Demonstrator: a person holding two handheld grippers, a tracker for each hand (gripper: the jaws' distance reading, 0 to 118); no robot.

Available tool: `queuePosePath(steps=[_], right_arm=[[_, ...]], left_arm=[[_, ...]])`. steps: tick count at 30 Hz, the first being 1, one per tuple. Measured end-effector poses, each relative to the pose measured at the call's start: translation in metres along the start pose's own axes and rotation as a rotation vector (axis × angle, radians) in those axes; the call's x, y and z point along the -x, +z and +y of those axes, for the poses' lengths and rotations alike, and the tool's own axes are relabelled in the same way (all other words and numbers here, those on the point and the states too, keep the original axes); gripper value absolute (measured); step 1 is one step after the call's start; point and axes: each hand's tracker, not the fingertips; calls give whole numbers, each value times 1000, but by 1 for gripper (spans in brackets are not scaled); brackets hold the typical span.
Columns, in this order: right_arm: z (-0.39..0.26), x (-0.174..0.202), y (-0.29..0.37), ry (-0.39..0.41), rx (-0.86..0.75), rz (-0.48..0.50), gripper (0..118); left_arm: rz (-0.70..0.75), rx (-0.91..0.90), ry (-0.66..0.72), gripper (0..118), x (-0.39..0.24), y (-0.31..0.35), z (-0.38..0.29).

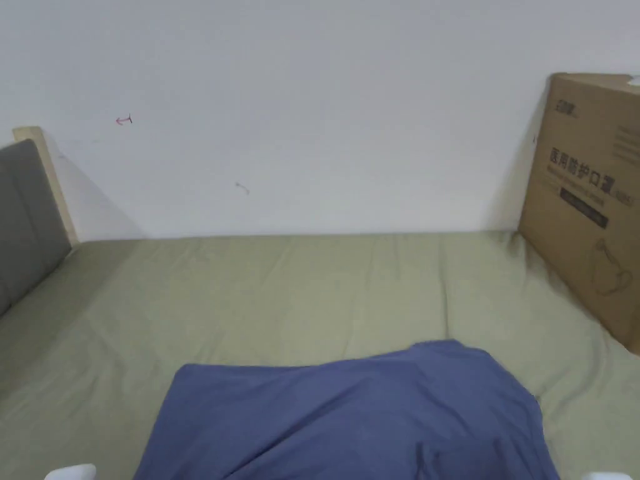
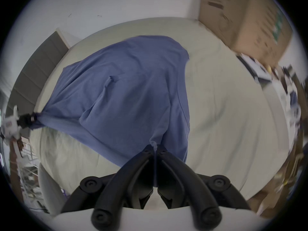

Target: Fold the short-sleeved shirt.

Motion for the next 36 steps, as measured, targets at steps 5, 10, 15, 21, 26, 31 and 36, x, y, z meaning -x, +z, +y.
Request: queuePosePath(steps=[5, 10, 15, 21, 26, 31, 36], right_arm=[[-72, -11, 20, 22, 15, 3, 1], [-104, -18, 30, -35, 26, 24, 1], [-108, -13, 30, -5, 22, 4, 85], [-75, 6, 55, 84, -110, -30, 92], [-45, 28, 64, -6, -218, 26, 13], [-28, 40, 35, -87, -232, 66, 0], [-18, 50, 4, -95, -164, 112, 0]], left_arm=[[6, 29, -17, 4, 11, 23, -63], [18, 60, -18, 5, 10, 35, -102], [23, 104, -5, 107, 14, 34, -111], [-73, -60, 22, 96, 9, 87, -77], [-65, -164, 17, 0, -10, 97, -49], [-135, -76, 7, 0, -16, 58, -36], [-89, -55, 34, 0, -21, 18, 3]])
